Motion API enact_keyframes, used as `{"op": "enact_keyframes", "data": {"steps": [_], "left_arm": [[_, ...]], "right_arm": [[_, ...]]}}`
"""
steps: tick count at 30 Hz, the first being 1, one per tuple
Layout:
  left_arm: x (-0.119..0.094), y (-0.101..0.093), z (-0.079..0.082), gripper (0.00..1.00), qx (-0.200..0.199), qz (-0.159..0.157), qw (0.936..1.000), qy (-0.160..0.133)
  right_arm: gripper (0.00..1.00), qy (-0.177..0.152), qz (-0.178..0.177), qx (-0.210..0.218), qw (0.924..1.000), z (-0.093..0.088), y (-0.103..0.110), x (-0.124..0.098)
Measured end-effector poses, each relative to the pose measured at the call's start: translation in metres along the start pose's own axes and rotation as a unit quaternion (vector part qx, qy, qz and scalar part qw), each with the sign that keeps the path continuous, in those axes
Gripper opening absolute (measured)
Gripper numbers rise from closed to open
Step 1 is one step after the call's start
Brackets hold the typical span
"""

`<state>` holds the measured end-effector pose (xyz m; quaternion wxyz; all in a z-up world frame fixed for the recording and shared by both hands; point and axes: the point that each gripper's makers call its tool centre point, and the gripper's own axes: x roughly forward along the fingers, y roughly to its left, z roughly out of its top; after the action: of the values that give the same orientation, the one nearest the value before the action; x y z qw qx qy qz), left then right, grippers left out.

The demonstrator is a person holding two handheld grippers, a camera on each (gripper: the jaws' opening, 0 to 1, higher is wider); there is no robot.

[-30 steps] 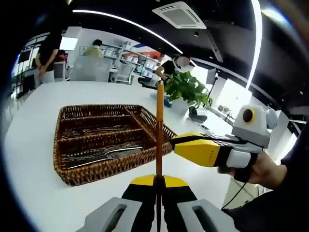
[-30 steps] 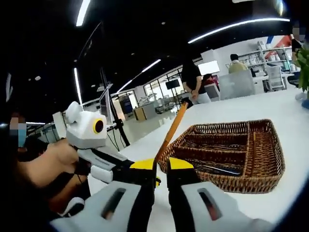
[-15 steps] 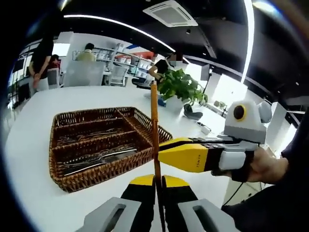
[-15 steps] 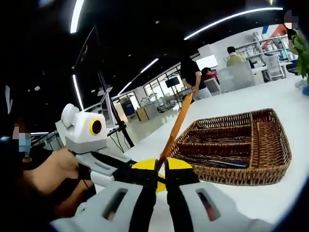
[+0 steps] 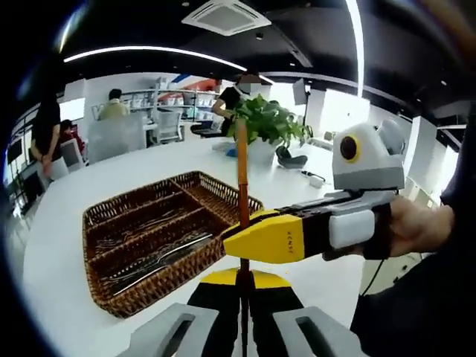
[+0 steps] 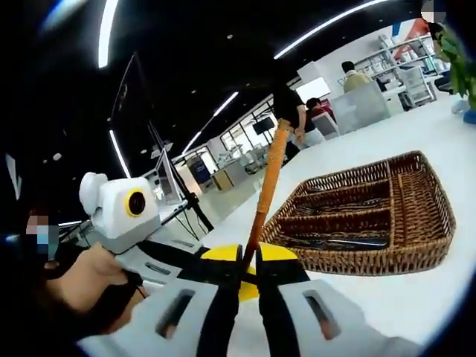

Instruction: Arrange the knives, forks, and spoons in their matching storage slots by inserting each utensil handle-first until every utensil is classified and aligned in the correct compartment

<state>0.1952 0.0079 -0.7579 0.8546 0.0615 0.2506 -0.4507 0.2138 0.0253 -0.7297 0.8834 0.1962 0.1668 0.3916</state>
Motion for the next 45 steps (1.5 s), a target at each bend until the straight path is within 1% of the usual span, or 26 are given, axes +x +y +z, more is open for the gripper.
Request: {"op": "enact_keyframes", "data": {"steps": [3, 5, 7, 9, 13, 20, 28, 31, 32, 33, 36, 38, 41, 43, 45], "left_arm": [[0.003, -0.002, 0.000, 0.03, 0.002, 0.005, 1.0000, -0.001], [0.005, -0.005, 0.001, 0.04, -0.015, -0.002, 0.9999, -0.005], [0.005, -0.008, 0.002, 0.06, -0.016, -0.006, 0.9998, -0.006], [0.005, -0.012, 0.001, 0.07, 0.003, -0.009, 0.9999, -0.003], [0.004, -0.014, 0.002, 0.08, 0.005, -0.014, 0.9999, -0.004], [0.004, -0.024, 0.004, 0.13, 0.020, -0.028, 0.9994, -0.004], [0.004, -0.030, 0.003, 0.16, 0.022, -0.038, 0.9990, -0.007], [0.003, -0.031, 0.001, 0.15, 0.035, -0.042, 0.9985, -0.009], [0.002, -0.031, 0.000, 0.15, 0.053, -0.044, 0.9976, -0.009], [0.001, -0.032, -0.001, 0.15, 0.055, -0.043, 0.9975, -0.009], [0.000, -0.031, -0.004, 0.19, 0.054, -0.042, 0.9976, 0.000], [-0.002, -0.027, -0.007, 0.26, 0.056, -0.033, 0.9979, 0.004], [-0.006, -0.017, -0.010, 0.32, 0.060, -0.017, 0.9980, 0.008], [-0.009, -0.012, -0.011, 0.37, 0.058, -0.008, 0.9983, 0.007], [-0.013, -0.006, -0.011, 0.40, 0.054, 0.001, 0.9985, 0.005]], "right_arm": [[0.04, -0.008, 0.007, 0.001, 0.9999, 0.002, 0.004, 0.000], [0.03, -0.009, 0.006, -0.008, 0.9999, 0.003, 0.006, 0.000], [0.03, -0.009, 0.004, -0.011, 0.9999, 0.003, 0.005, 0.000], [0.03, -0.007, 0.007, -0.005, 0.9999, 0.003, 0.004, 0.000], [0.03, -0.007, 0.009, 0.004, 0.9999, 0.003, 0.005, -0.001], [0.03, -0.006, 0.011, 0.013, 0.9998, 0.003, 0.004, 0.000], [0.03, -0.005, 0.012, 0.030, 0.9995, 0.003, 0.002, 0.000], [0.03, -0.004, 0.008, 0.031, 0.9995, 0.004, 0.000, 0.000], [0.03, -0.004, 0.006, 0.030, 0.9995, 0.005, -0.001, 0.000], [0.03, -0.004, 0.004, 0.027, 0.9996, 0.006, -0.002, 0.000], [0.03, -0.005, -0.007, 0.015, 0.9998, 0.012, -0.008, 0.000], [0.03, -0.008, -0.012, 0.009, 0.9999, 0.019, -0.012, -0.001], [0.03, -0.010, -0.031, 0.001, 0.9995, 0.030, -0.025, -0.003], [0.03, -0.011, -0.040, -0.003, 0.9991, 0.036, -0.032, -0.003], [0.03, -0.011, -0.058, -0.010, 0.9982, 0.044, -0.045, -0.005]]}}
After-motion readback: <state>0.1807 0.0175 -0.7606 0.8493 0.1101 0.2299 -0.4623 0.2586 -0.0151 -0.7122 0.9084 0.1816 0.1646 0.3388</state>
